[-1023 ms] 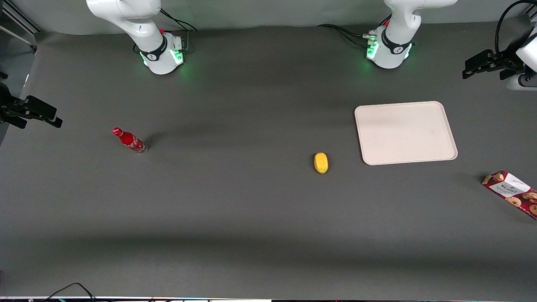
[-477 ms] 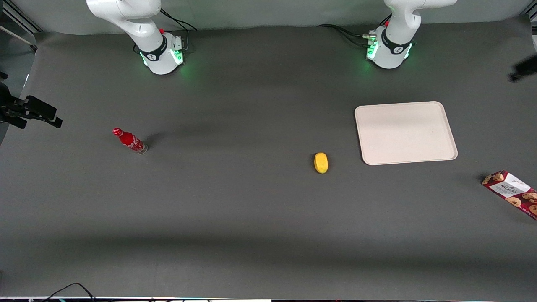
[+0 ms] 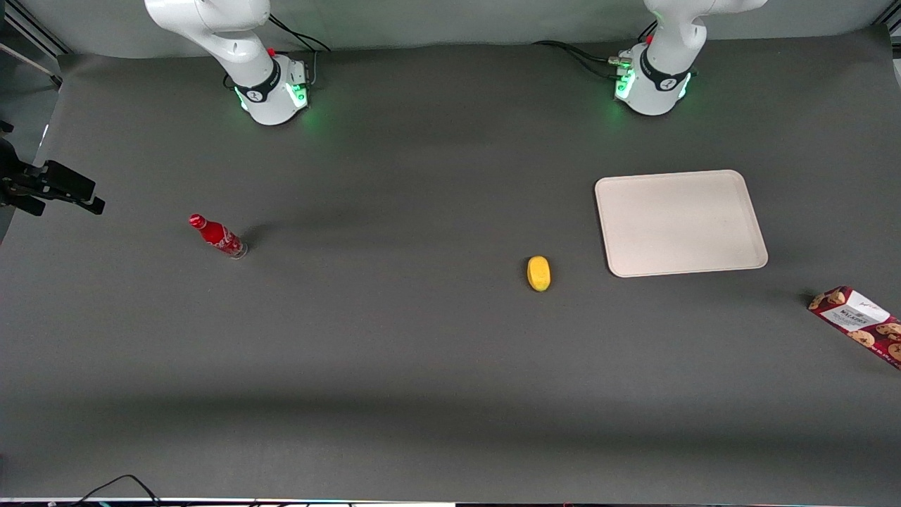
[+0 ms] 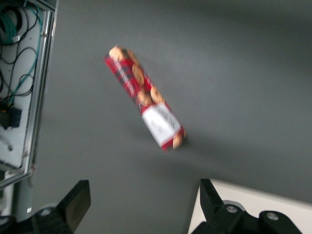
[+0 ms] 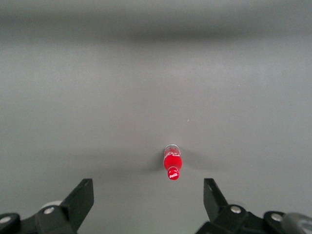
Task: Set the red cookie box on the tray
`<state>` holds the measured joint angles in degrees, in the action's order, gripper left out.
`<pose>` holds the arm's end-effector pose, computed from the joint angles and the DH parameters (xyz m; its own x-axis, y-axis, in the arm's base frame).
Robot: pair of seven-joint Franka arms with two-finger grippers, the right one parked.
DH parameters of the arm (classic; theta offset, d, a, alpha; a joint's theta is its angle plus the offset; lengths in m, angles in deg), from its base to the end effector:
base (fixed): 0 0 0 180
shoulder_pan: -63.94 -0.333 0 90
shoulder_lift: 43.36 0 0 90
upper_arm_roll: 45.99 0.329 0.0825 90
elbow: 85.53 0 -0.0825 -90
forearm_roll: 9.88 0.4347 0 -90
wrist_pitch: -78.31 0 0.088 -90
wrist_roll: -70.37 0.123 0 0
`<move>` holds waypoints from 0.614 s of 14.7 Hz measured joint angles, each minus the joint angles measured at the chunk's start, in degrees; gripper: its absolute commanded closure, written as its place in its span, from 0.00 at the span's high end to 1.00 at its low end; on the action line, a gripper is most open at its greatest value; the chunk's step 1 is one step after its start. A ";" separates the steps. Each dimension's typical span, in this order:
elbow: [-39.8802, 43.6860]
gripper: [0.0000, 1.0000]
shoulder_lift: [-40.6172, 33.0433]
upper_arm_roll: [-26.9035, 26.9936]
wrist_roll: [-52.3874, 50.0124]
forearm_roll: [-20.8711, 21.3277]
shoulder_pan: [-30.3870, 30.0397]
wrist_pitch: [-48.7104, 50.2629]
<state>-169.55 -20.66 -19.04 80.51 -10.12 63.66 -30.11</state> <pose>0.6696 0.2917 0.4649 0.9662 0.2552 0.0369 0.2576 -0.9493 -0.1802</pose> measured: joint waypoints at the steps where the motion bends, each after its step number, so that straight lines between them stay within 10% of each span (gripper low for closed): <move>1: 0.19 1.00 3.76 0.38 0.38 -2.55 -0.66 -4.01; 8: 1.41 1.00 24.52 0.70 5.71 -12.14 -4.55 -22.84; 9: 1.75 0.79 26.13 0.77 7.46 -13.37 -5.24 -23.94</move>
<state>-167.81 5.47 -18.27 87.97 -23.49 58.42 -54.05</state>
